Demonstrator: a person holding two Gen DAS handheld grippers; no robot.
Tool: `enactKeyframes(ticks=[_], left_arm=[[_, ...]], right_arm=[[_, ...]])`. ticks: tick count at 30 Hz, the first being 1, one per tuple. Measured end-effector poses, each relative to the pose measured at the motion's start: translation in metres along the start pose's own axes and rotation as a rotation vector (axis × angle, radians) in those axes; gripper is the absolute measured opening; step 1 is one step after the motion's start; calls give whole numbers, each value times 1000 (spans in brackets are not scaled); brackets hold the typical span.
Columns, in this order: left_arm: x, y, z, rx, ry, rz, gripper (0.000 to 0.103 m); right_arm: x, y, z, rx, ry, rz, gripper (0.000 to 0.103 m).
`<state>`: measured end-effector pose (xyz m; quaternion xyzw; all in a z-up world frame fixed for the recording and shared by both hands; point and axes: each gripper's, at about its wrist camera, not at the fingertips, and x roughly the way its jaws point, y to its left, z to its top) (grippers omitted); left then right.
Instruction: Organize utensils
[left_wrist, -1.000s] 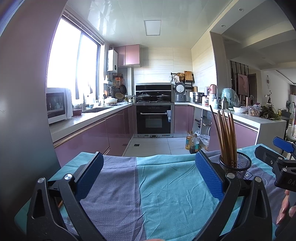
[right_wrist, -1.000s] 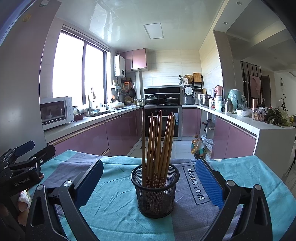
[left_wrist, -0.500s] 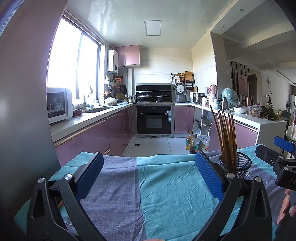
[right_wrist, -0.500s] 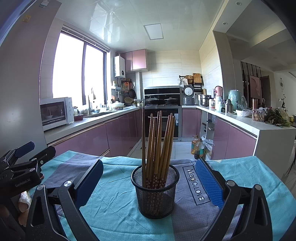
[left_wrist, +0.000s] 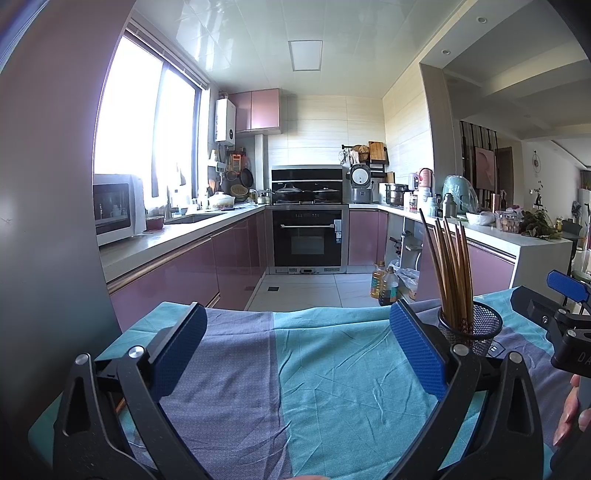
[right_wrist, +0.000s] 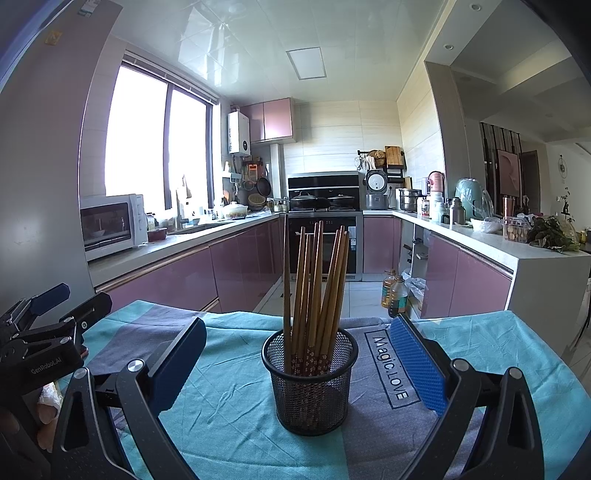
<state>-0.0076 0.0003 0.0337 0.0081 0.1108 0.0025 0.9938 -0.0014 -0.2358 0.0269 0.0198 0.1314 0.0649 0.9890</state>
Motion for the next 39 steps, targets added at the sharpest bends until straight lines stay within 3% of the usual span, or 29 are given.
enactKeyframes(ticks=[39], left_arm=[[-1, -2, -1, 3, -4, 2, 97]], right_arm=[[0, 0, 1, 3, 2, 2, 97]])
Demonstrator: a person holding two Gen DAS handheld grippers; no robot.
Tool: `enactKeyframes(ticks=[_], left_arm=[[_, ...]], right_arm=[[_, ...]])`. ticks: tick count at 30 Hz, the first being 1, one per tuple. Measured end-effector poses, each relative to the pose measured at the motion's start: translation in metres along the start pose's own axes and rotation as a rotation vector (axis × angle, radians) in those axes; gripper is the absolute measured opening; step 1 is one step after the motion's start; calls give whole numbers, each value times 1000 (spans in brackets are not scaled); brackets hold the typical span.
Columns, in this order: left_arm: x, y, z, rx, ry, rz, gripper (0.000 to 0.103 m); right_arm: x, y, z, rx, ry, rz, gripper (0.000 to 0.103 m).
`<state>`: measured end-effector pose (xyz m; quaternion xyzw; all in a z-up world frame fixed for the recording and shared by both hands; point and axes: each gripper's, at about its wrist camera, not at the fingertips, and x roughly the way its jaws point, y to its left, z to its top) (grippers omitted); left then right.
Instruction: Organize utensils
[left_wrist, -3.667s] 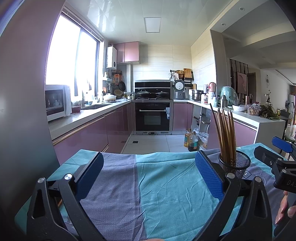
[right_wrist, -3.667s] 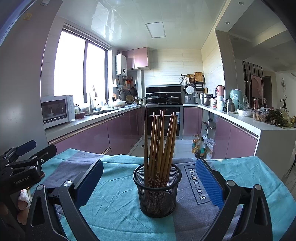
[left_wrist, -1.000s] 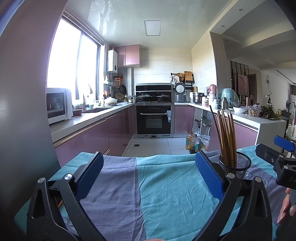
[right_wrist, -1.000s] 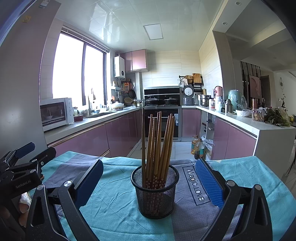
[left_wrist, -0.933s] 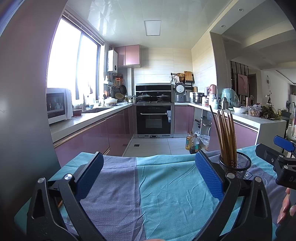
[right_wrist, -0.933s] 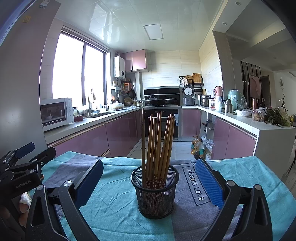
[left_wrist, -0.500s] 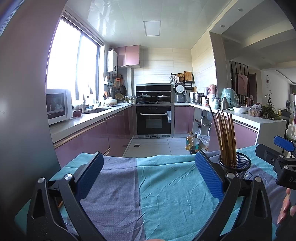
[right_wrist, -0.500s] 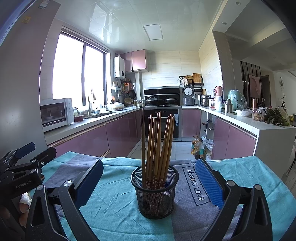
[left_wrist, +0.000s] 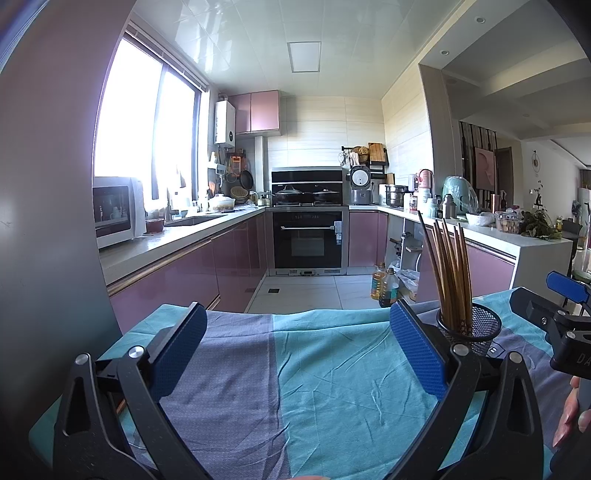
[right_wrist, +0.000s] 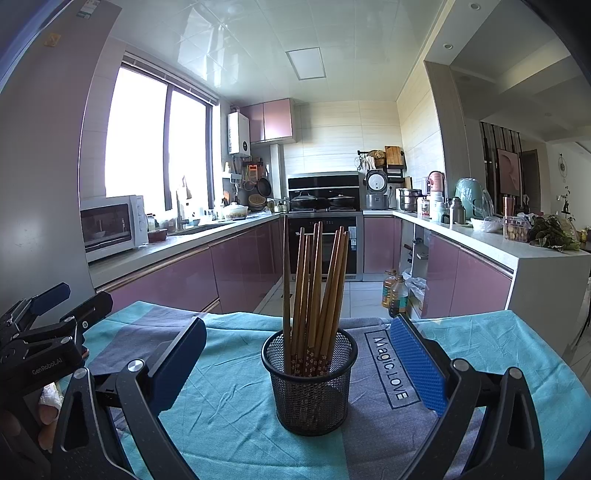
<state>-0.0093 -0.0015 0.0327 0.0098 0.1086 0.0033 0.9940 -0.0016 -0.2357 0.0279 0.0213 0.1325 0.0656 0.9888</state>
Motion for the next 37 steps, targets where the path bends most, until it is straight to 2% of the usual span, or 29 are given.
enactKeyframes(ticks=[27, 30, 34, 37], left_arm=[[1, 0, -1, 15, -9, 13, 97], [8, 1, -3, 28, 23, -11, 97], [27, 7, -12, 41, 119, 4, 97], [50, 23, -21, 26, 225, 8, 97]], right_arm=[[-1, -1, -2, 4, 11, 7, 97], [-1, -8, -5, -4, 25, -6, 97], [15, -41, -16, 13, 137, -78, 97], [41, -80, -32, 14, 295, -167, 97]])
